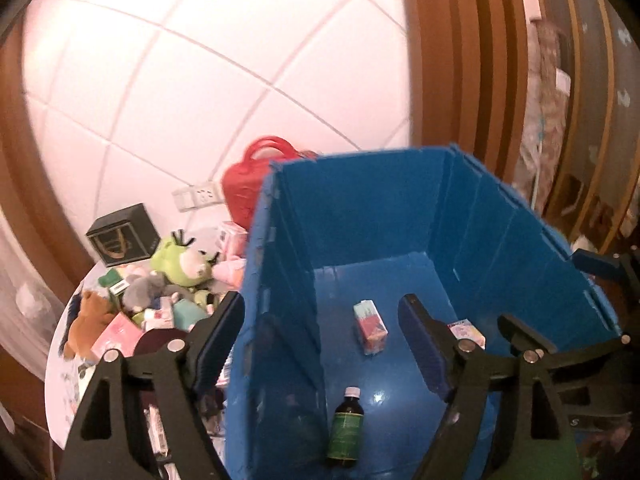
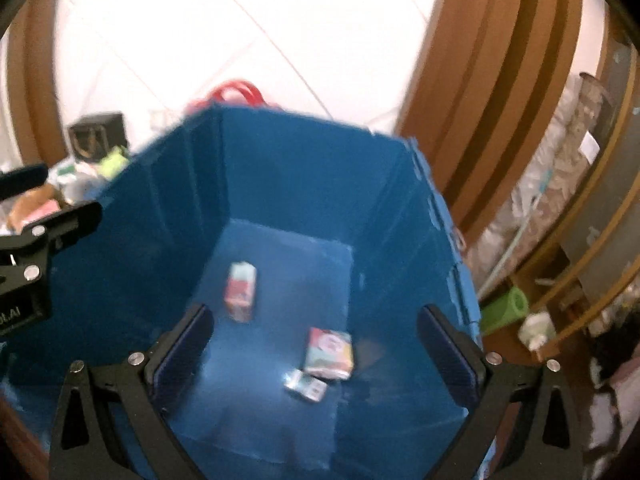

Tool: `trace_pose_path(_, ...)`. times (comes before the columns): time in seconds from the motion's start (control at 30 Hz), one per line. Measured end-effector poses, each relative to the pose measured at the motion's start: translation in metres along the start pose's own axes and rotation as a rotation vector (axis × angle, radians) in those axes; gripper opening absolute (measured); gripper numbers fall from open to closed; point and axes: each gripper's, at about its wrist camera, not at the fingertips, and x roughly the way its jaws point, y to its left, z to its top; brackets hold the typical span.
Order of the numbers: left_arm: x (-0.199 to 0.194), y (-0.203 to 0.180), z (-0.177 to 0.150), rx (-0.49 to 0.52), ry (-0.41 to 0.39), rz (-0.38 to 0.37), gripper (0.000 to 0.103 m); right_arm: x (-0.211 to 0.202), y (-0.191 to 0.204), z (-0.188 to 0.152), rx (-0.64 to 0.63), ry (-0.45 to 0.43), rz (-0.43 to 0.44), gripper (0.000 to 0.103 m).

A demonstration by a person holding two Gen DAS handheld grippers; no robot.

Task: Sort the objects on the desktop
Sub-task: 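Move both grippers back to the pile, left gripper toward a pink box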

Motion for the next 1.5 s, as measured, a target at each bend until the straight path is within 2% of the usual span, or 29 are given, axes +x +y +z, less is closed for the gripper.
trace_pose_path(0.17, -0.031, 0.03, -0.023, -0.084, -0.018, 0.009, 0.079, -0.029, 0.028, -0.007, -0.002, -0.096, 0.085, 0.103)
trace_pose_path(0.33, -0.047, 0.065, -0.045, -0.125, -0.013, 0.078, 0.079, -0.044, 0.064, -0.01, -0.035, -0.127, 0.147, 0.103)
trace_pose_path(0.57, -0.065, 0.122, -0.078, -0.183, -0.022, 0.095, 0.079, -0.074, 0.117, -0.01, -0.058, -0.166, 0.184, 0.103)
trace_pose_path(0.67, -0.075, 0.155, -0.097, -0.18, -0.033, 0.095, 0.079, -0.086, 0.148, -0.01, -0.063, -0.187, 0.199, 0.103)
trace_pose_path(0.83, -0.091, 0.234, -0.136, -0.171, -0.023, 0.118, 0.079, -0.106, 0.215, -0.011, -0.046, -0.223, 0.23, 0.103)
trace_pose_path(1.0, -0.095, 0.322, -0.183, -0.198, 0.026, 0.153, 0.079, -0.103, 0.297, -0.013, -0.035, -0.197, 0.25, 0.103)
trace_pose_path(1.13, -0.089, 0.371, -0.213, -0.212, 0.075, 0.187, 0.079, -0.088, 0.352, -0.026, -0.037, -0.154, 0.261, 0.103)
trace_pose_path(1.33, -0.069, 0.433, -0.257, -0.284, 0.144, 0.204, 0.079, -0.049, 0.387, -0.048, -0.028, -0.035, 0.243, 0.103)
trace_pose_path(1.5, -0.039, 0.486, -0.292, -0.381, 0.231, 0.26, 0.079, -0.009, 0.397, -0.063, -0.013, 0.067, 0.225, 0.103)
